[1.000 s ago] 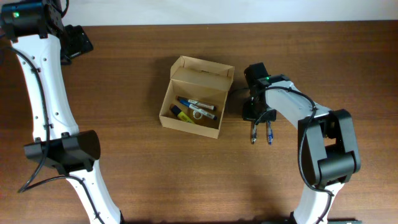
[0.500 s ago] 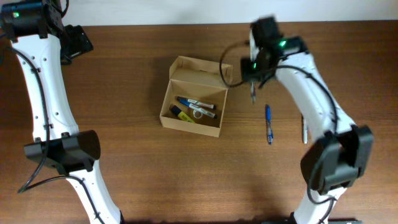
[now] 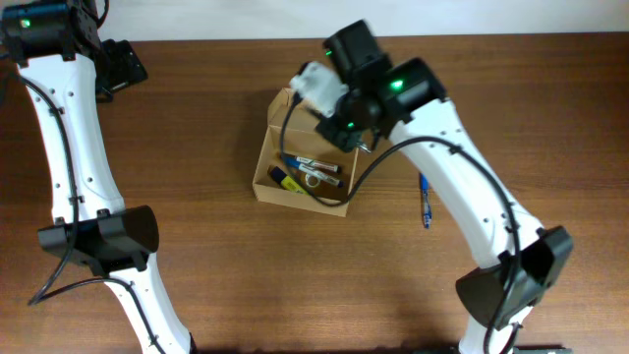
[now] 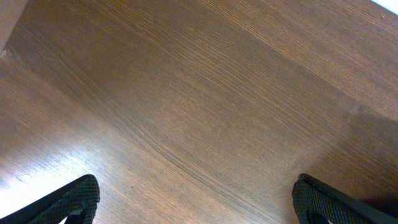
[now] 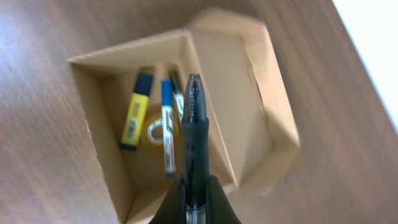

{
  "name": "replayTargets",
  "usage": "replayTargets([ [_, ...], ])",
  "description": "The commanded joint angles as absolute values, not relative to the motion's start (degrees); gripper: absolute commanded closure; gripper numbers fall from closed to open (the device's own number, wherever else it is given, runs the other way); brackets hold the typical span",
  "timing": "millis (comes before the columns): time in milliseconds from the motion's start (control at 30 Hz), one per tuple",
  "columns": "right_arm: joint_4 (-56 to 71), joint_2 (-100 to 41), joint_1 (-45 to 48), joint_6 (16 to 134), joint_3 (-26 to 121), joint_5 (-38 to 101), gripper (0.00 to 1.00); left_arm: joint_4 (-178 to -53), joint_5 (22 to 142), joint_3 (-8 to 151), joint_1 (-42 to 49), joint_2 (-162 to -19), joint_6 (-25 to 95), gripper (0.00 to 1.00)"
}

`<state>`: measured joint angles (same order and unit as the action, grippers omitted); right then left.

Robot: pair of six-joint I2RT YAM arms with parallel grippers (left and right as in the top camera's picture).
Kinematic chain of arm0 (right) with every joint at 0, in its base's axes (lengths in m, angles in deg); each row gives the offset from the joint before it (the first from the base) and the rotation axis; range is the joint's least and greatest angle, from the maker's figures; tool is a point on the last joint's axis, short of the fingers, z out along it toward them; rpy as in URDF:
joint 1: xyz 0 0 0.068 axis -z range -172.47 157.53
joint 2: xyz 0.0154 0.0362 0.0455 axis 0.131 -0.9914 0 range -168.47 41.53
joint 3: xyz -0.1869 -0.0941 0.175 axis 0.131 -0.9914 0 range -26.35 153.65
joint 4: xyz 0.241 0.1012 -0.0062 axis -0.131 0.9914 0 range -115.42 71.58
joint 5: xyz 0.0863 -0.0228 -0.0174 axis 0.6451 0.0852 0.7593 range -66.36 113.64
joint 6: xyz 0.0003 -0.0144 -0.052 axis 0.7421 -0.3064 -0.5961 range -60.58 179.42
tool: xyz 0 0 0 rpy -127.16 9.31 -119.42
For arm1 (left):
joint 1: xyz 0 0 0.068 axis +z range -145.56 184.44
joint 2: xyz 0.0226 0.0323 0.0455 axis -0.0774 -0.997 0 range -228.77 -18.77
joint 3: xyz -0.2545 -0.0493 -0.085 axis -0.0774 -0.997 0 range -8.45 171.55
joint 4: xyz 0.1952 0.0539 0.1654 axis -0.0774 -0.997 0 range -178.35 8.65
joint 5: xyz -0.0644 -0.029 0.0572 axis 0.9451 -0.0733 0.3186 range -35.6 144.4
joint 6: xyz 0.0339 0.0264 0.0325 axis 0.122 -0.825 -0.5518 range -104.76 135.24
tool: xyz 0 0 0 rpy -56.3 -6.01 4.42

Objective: Pack container
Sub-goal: 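Carry the grey pen into the box and release it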

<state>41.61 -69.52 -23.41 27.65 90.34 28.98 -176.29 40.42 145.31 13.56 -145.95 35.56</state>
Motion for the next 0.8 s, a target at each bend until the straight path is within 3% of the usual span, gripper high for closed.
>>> replayTargets([
  [0, 39.5, -72.2, -24.5, 17.6, 90.0, 29.7, 0.96, -176.4, 40.2, 145.1, 13.7, -144.9, 34.9, 0.0],
  [767, 42.1, -93.0, -25.6, 18.0, 89.9, 36.7, 0.96, -176.4, 40.2, 145.1, 13.7, -144.9, 34.9, 0.0],
])
